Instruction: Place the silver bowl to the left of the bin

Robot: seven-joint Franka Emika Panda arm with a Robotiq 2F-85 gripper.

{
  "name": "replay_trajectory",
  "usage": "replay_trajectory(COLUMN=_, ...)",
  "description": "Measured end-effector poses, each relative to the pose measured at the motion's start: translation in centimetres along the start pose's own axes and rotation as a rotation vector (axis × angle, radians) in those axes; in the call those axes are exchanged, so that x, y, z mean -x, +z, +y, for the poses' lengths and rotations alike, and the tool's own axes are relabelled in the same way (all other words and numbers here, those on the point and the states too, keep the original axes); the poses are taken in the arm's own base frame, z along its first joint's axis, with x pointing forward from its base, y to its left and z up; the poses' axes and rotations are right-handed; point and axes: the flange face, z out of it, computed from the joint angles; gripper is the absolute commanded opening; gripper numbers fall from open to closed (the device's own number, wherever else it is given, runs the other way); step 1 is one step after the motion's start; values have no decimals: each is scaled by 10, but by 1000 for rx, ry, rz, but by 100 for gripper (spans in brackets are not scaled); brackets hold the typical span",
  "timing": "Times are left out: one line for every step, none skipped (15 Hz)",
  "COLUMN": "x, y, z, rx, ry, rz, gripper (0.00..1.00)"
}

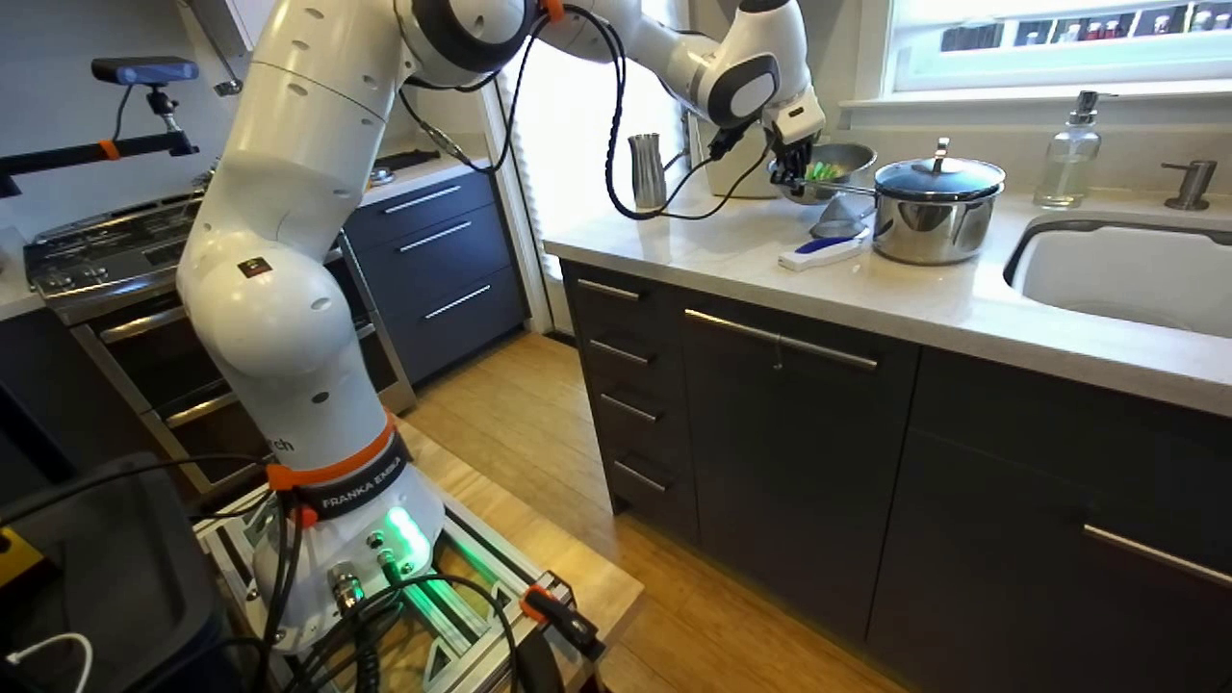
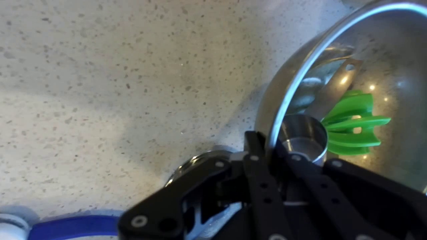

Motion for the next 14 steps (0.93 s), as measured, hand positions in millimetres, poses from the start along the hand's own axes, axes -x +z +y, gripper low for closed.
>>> replay_trajectory(x=0, y=3, z=-7, rx=3, ry=8, rz=5, gripper=2)
replay_trajectory(x=0, y=6, z=-14, rx=7, ry=16, rz=12, gripper=2)
replay_trajectory(x=0, y=9, z=-21, rx=13, ry=25, rz=18, gripper=2)
replay_trajectory(x=0, y=12, z=-27, rx=20, ry=35, rz=24, gripper=2)
replay_trajectory(x=0, y=15, z=-33, rx=28, ry=46, rz=30, gripper=2)
replay_trajectory(x=0, y=18, z=-37, rx=38, ry=56, rz=34, gripper=2)
replay_trajectory(x=0, y=21, z=-42, rx=45, ry=64, rz=37, gripper=2)
replay_trajectory(x=1, y=24, z=-46, rx=50, ry=70, rz=41, gripper=2)
replay_trajectory(x=1, y=27, z=-50, rx=52, ry=76, rz=47, gripper=2)
replay_trajectory(x=2, y=30, z=-54, rx=50, ry=83, rz=54, gripper=2)
replay_trajectory(x=2, y=33, z=-57, rx=44, ry=90, rz=60, gripper=2)
replay_trajectory(x=3, y=36, z=-59, rx=41, ry=96, rz=65, gripper=2)
replay_trajectory(x=3, y=40, z=-61, rx=37, ry=99, rz=68, gripper=2)
replay_trajectory(x=3, y=45, z=-61, rx=36, ry=102, rz=70, gripper=2)
